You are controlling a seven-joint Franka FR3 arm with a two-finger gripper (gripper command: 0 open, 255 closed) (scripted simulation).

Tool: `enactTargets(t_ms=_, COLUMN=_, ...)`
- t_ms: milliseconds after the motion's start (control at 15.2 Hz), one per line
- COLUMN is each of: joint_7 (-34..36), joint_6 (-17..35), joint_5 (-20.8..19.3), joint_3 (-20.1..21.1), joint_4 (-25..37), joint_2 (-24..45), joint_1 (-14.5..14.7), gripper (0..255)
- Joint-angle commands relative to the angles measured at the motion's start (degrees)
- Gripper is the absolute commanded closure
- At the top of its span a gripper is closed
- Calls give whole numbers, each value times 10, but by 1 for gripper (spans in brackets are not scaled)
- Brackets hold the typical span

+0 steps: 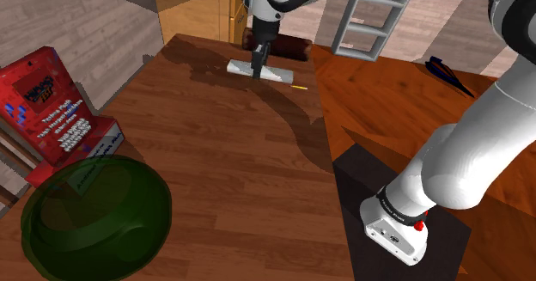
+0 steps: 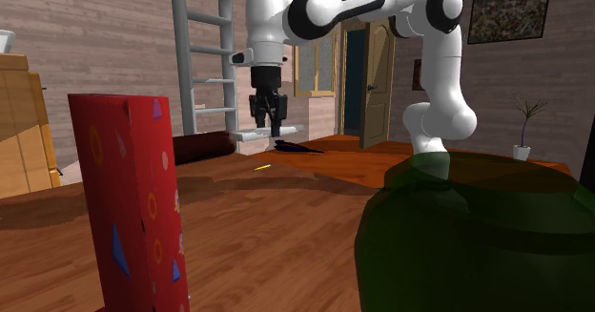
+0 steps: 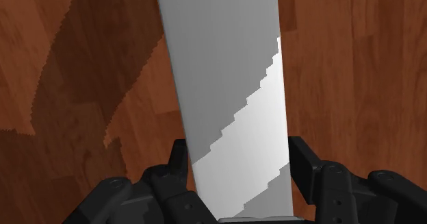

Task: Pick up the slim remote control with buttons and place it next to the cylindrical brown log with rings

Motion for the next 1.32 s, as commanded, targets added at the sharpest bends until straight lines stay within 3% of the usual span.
enactTargets(t_ms=0, joint_7=-25, joint_6=-5, joint_5=-1, joint_3=-12, joint_4=27, joint_2=22, joint_1=-12, gripper=255)
enactTargets(t_ms=726, joint_7=-143, joint_6=-62, joint_5=7, joint_3=-59, joint_4=228, joint_2=169, joint_1=-83, gripper=255)
enactTargets(t_ms=1056, joint_7=-188, joint_6=-113, joint_5=16, joint_3=-72, joint_4=374, joint_2=265, joint_1=-119, gripper=255)
enactTargets(t_ms=1254, joint_7=-212, joint_6=-161, joint_5=22, joint_3=-76, joint_4=499, joint_2=343, joint_1=-144, gripper=255)
